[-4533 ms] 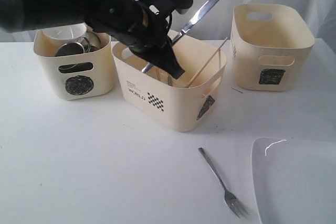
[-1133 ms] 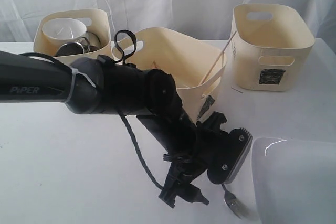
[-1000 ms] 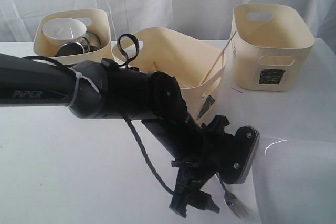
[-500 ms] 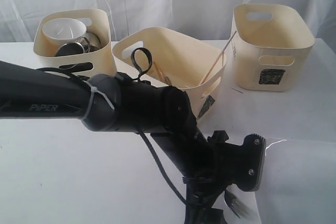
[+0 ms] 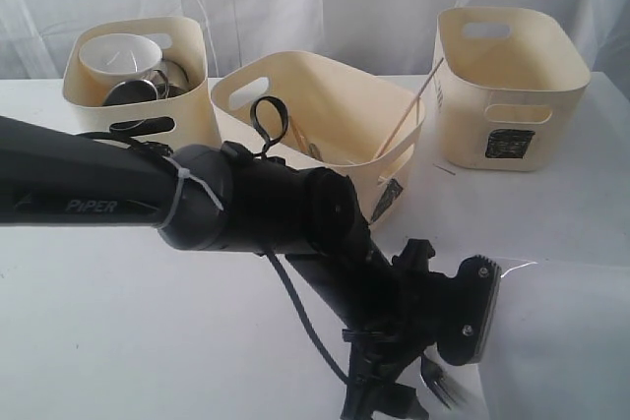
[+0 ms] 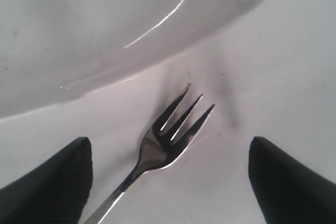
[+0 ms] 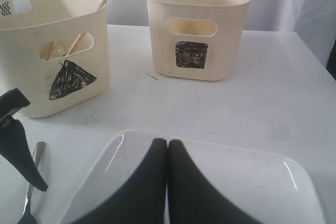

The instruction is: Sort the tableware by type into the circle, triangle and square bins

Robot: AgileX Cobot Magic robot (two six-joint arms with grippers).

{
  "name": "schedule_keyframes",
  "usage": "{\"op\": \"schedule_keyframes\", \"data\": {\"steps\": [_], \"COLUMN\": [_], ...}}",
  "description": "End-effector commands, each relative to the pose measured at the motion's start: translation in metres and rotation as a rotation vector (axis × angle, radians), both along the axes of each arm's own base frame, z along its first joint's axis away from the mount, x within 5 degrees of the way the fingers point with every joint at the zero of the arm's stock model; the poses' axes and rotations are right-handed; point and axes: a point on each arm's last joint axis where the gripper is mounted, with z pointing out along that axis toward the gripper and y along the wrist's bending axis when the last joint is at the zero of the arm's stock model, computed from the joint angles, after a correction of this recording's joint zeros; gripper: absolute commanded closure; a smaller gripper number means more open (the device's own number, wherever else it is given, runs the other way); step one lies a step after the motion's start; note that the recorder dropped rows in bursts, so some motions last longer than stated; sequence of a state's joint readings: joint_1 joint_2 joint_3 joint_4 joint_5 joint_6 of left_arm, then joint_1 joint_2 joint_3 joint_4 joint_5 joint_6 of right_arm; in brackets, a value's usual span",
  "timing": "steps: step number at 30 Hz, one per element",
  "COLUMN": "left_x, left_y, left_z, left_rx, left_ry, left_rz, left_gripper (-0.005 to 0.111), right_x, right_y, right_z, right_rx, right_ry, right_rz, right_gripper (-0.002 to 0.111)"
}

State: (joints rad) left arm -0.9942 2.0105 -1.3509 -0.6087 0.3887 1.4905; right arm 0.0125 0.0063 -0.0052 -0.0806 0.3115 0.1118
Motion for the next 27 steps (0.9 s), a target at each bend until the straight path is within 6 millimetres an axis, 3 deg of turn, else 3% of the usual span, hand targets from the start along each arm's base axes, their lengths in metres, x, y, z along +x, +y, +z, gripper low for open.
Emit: {"op": "schedule_keyframes", "data": {"steps": [1,8,16,24,27], "left_x": [-0.004,0.001,0.005,-0.006,-0.004], "left_y": [0.001,0.003,0.007,0.013,0.012], "left_z": [-0.002,-0.003,-0.005,-0.006,-0.006], "left_rx": [0.025,0.023,0.034,0.07,0.065], "left_ry": [-0.089,-0.288,-0.273,-0.15,-0.164], "left_rz": [-0.173,-0.427,-0.428,-0.469,-0.46], "left_gripper": [0.025,0.025,0.026,0.043,0.043], "right_x": [0.0,0.0,0.0,0.0,0.0], "right_y": [0.0,0.0,0.0,0.0,0.0], "right_z": [0.0,0.0,0.0,0.0,0.0], "right_rx": [-0.003,-0.003,-0.003,-0.003,-0.003], "right_ry": [-0.015,-0.015,-0.015,-0.015,-0.015], "right_rz": [0.009,0.009,0.009,0.009,0.009], "right_gripper": [0.108,0.108,0.108,0.108,0.108]}}
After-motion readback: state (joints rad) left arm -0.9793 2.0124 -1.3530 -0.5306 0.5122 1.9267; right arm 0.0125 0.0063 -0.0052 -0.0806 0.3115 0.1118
